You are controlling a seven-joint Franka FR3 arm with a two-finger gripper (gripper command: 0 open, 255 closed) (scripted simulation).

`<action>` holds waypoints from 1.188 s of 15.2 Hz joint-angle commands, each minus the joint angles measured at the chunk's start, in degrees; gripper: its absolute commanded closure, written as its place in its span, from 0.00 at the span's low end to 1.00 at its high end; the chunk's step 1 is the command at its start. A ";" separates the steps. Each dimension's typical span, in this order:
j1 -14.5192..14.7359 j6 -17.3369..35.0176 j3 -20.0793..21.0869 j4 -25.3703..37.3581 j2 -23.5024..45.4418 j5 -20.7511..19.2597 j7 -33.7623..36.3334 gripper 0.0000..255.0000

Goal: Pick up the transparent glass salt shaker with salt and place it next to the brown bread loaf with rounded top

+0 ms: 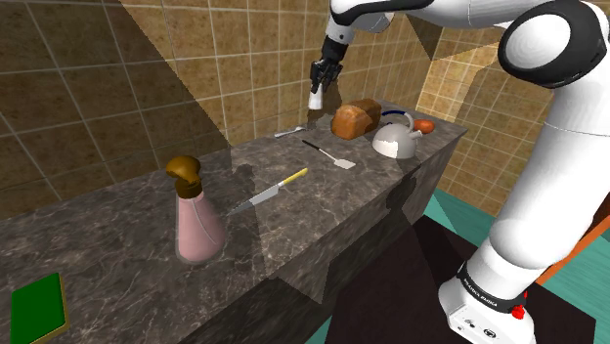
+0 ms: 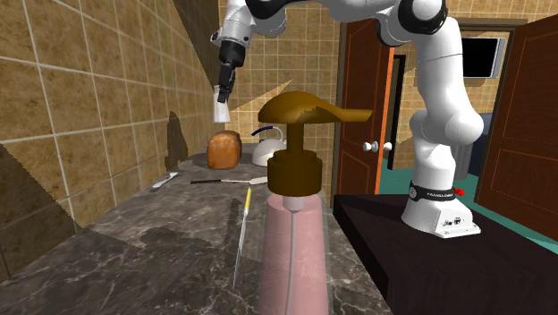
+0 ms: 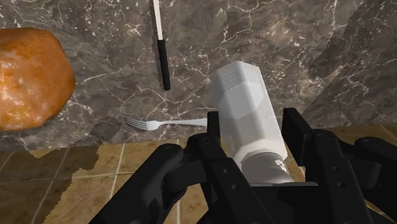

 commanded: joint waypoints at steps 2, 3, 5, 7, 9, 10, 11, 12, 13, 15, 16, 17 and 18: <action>-2.46 -1.18 -1.42 2.16 1.65 1.05 -4.07 1.00; -3.24 -1.72 -1.85 3.19 2.35 1.35 -5.27 1.00; -4.81 -2.89 -2.68 5.51 3.94 1.96 -7.60 1.00; -6.42 -4.21 -3.43 8.24 5.80 2.54 -9.84 1.00; -8.06 -5.71 -4.12 11.42 7.93 3.12 -11.97 1.00; -8.90 -6.53 -4.44 13.20 9.12 3.41 -13.00 1.00; -9.75 -7.41 -4.73 15.13 10.39 3.69 -13.99 1.00; -10.61 -8.35 -5.01 17.21 11.75 3.98 -14.94 1.00; -11.49 -9.37 -5.27 19.48 13.22 4.25 -15.86 1.00; -13.30 -11.68 -5.70 24.67 16.54 4.80 -17.56 1.00; -14.47 -13.36 -5.92 28.49 18.93 5.13 -18.51 1.00; -14.44 -12.41 -5.89 27.19 18.60 5.13 -18.70 1.00; -14.39 -11.48 -5.89 25.94 18.30 5.15 -18.89 1.00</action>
